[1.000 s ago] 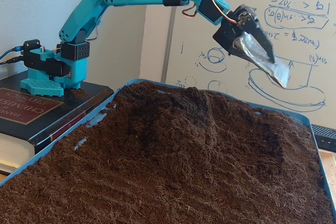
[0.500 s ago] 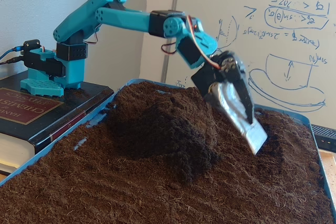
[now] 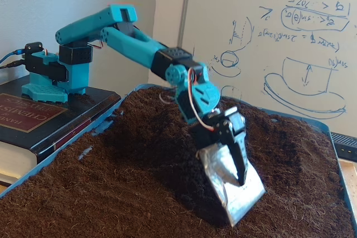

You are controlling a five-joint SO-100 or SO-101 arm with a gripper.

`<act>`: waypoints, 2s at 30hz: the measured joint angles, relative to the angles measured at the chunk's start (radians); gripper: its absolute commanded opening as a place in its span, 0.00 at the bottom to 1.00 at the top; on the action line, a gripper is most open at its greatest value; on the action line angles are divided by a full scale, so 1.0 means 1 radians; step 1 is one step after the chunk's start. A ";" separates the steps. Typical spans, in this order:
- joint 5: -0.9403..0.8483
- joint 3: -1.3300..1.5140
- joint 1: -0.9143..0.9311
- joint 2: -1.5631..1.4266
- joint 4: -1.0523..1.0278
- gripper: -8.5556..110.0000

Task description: Build a berm.

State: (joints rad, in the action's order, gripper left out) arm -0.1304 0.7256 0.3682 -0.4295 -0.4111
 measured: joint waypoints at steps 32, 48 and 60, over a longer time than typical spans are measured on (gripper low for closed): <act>0.155 0.506 -0.060 -0.232 0.175 0.07; 0.130 0.534 -0.097 -0.345 -0.123 0.07; -0.112 0.540 -0.055 -0.347 -0.130 0.07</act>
State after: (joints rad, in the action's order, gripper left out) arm -0.2424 1.2655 0.3129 -0.7762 -0.5415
